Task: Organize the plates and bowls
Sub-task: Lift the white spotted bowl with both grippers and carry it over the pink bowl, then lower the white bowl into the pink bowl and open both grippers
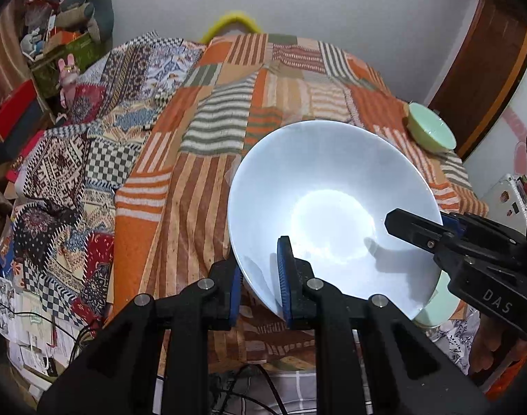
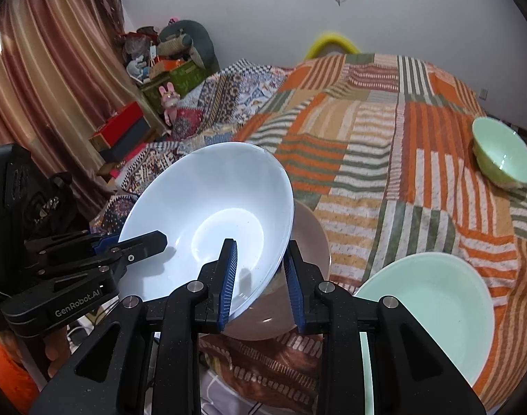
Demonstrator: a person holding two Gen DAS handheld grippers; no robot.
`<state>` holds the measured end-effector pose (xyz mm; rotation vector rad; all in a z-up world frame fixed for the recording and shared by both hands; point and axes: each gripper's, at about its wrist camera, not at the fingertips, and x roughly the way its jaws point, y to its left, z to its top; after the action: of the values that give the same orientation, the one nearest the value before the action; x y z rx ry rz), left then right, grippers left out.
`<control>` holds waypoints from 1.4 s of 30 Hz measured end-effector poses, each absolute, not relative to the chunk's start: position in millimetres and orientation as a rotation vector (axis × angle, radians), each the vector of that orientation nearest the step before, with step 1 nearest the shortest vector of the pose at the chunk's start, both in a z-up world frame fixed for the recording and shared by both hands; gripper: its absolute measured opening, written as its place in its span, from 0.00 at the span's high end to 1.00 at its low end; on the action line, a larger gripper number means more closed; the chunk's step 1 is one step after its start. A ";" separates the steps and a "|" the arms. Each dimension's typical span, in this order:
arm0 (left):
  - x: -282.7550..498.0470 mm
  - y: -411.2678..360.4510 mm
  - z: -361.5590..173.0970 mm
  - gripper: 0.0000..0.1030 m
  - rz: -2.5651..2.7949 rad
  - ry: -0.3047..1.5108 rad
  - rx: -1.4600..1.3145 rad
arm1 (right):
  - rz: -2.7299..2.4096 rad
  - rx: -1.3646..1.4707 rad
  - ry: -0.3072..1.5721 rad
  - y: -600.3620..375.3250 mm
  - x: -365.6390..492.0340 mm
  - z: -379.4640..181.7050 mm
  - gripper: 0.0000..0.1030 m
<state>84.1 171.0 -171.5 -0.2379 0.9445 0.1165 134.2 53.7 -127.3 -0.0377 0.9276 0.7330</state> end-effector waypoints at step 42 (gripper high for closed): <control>122.3 181.1 -239.5 0.78 0.160 1.123 -0.191 | 0.677 -0.123 1.034 71.5 148.1 -176.7 0.75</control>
<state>122.3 181.1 -239.5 -0.1912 1.1234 0.1604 148.1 71.5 -176.7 -0.1229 1.0338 0.6765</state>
